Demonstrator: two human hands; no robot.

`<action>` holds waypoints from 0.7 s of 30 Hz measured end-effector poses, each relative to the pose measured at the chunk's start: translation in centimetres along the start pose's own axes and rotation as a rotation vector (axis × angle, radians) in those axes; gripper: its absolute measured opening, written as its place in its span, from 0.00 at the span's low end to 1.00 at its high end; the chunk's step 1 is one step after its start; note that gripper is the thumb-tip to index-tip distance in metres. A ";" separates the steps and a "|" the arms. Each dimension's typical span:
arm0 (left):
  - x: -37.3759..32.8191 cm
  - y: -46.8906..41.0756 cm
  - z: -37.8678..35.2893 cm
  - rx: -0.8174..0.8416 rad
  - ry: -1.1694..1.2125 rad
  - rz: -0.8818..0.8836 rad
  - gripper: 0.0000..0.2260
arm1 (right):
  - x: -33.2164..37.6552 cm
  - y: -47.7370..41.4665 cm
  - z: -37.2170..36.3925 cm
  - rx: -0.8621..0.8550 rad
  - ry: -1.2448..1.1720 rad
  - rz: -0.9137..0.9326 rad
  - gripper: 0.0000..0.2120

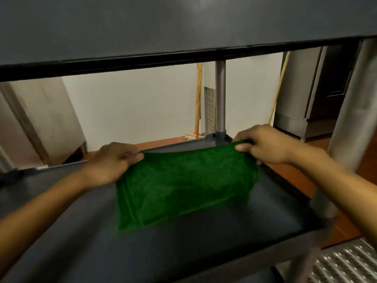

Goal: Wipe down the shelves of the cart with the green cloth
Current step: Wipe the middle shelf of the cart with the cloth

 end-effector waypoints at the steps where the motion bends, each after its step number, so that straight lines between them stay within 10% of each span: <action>1: 0.6 -1.7 0.2 -0.016 -0.005 0.042 0.09 | -0.9 -1.9 0.0 -0.003 -0.013 -0.055 0.08; 14: -1.8 -16.6 2.7 -0.485 -0.102 0.088 0.10 | -7.2 -14.5 5.9 -0.651 -0.261 -0.213 0.12; 21: 0.4 -17.1 -11.9 -0.053 -0.271 0.055 0.09 | -12.7 -12.2 -6.5 -0.009 0.001 -0.321 0.18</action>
Point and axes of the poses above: each hand's wrist, its own y-axis away from the middle knuckle, its own z-axis out of the back of the hand, x = y × z, the point moved 9 cm from there along -y, towards the middle knuckle, and after that the axes turned 3 degrees about z, right-handed, at the moved point
